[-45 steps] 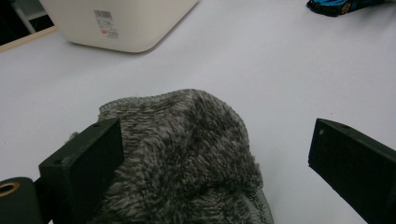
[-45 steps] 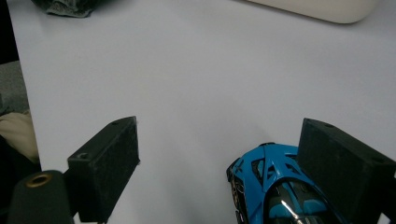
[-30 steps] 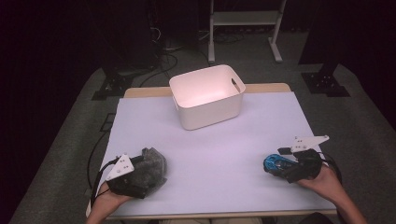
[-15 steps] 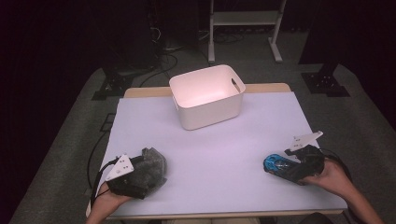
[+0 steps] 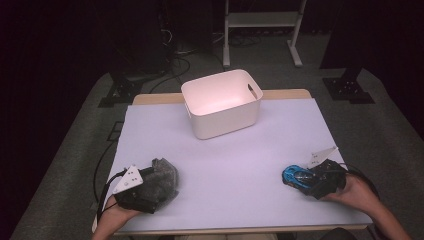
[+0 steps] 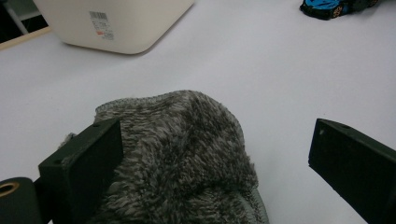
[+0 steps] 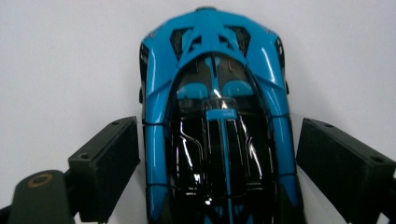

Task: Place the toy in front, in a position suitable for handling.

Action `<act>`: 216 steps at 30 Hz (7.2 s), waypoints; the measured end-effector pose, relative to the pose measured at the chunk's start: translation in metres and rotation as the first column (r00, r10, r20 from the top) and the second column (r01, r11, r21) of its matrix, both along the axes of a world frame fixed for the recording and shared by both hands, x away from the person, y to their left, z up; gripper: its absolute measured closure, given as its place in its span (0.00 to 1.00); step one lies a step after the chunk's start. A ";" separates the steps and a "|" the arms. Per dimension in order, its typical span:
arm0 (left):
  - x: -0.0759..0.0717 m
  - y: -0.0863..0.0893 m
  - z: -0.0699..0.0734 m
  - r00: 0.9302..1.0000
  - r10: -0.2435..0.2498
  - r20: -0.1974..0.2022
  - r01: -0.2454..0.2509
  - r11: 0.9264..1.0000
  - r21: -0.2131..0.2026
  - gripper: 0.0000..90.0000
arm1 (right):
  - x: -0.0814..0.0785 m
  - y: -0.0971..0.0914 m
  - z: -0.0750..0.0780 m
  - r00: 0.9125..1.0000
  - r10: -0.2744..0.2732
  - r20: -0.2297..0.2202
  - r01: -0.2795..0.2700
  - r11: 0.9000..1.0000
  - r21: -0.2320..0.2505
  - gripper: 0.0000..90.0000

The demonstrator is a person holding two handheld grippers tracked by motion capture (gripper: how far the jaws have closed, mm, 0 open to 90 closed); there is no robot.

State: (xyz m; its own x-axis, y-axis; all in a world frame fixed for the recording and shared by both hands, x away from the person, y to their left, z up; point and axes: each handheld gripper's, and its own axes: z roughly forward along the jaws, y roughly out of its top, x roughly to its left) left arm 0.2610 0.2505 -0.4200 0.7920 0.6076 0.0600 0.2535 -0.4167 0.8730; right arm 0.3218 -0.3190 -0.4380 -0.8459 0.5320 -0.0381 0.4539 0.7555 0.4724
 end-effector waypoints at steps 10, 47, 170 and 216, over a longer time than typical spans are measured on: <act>0.000 -0.001 -0.001 1.000 -0.002 0.000 0.002 1.000 0.001 0.03 | -0.001 -0.004 -0.004 1.000 -0.011 -0.012 0.012 1.000 0.023 0.16; -0.001 0.000 0.000 1.000 0.000 0.008 0.000 1.000 0.006 0.03 | -0.005 0.000 0.006 0.999 0.034 -0.011 -0.034 0.998 0.044 0.30; 0.064 -0.170 -0.005 0.837 -0.499 -0.223 0.540 0.817 0.202 0.84 | 0.008 0.134 -0.013 0.932 0.360 0.026 -0.352 0.889 0.293 0.24; 0.051 -0.124 -0.010 0.891 -0.402 -0.209 0.448 0.855 0.263 0.82 | 0.001 0.158 -0.014 0.925 0.370 0.085 -0.380 0.894 0.236 0.23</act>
State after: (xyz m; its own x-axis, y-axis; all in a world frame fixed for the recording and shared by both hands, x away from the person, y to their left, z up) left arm 0.3125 0.1266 -0.4300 0.9822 0.1808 0.0511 0.1028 -0.7446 0.6595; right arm 0.3232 -0.1611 -0.4524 -0.9849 0.1721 0.0169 0.1383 0.7252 0.6745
